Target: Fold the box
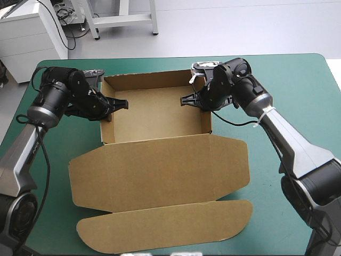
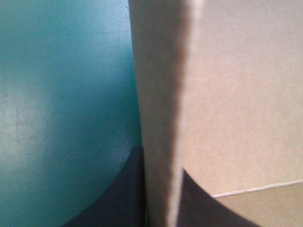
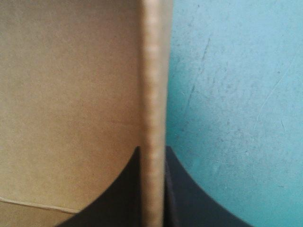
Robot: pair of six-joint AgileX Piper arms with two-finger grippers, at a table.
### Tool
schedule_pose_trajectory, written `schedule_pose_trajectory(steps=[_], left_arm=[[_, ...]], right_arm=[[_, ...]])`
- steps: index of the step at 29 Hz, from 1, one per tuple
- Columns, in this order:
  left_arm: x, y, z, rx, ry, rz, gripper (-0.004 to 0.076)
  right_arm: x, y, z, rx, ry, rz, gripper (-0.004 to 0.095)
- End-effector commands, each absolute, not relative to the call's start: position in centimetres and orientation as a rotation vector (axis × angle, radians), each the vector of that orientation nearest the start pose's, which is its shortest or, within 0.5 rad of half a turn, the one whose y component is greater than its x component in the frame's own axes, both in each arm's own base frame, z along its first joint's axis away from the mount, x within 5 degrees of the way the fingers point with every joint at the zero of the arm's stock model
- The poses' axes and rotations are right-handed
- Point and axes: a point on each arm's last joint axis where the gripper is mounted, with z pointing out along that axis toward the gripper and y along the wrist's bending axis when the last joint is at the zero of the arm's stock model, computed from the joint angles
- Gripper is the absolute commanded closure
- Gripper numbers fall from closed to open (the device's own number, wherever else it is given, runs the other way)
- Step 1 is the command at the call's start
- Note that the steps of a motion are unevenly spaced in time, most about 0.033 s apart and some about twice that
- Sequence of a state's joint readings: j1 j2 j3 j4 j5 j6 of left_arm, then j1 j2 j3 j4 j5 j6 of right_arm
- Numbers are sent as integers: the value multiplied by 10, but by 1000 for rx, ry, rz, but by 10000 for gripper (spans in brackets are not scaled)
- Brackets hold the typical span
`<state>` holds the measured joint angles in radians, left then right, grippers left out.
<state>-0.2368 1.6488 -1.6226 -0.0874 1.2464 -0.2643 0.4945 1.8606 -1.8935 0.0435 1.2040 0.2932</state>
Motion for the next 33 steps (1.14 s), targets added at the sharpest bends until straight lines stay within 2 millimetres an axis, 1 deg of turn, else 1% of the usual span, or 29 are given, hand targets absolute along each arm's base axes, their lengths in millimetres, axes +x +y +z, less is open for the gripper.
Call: schedule_pose_trajectory(steps=[1,5,7,13,17,22,29,31,33], left_arm=[[329,-88,362,-35,2793,-227,731],[342,-100,338,27,2859,-206,731],[346,-107,328,49,2888,-200,731],[356,-123,301,96,2961,-178,731],[360,-125,291,108,2985,-155,731],[363,-126,282,110,3005,-136,731],[367,-127,274,143,3021,-122,731],[368,-127,274,149,3011,-125,731],[368,-127,274,154,3011,-124,730]], right_arm=[[354,176,371,-215,2687,373,909],[366,169,359,-183,2721,381,909],[369,170,354,-195,2731,364,908],[381,175,330,-210,2786,332,908],[387,179,313,-215,2824,321,908],[392,181,301,-228,2850,306,908],[394,180,297,-266,2850,258,907],[395,178,297,-271,2845,228,884],[395,177,296,-272,2843,216,830]])
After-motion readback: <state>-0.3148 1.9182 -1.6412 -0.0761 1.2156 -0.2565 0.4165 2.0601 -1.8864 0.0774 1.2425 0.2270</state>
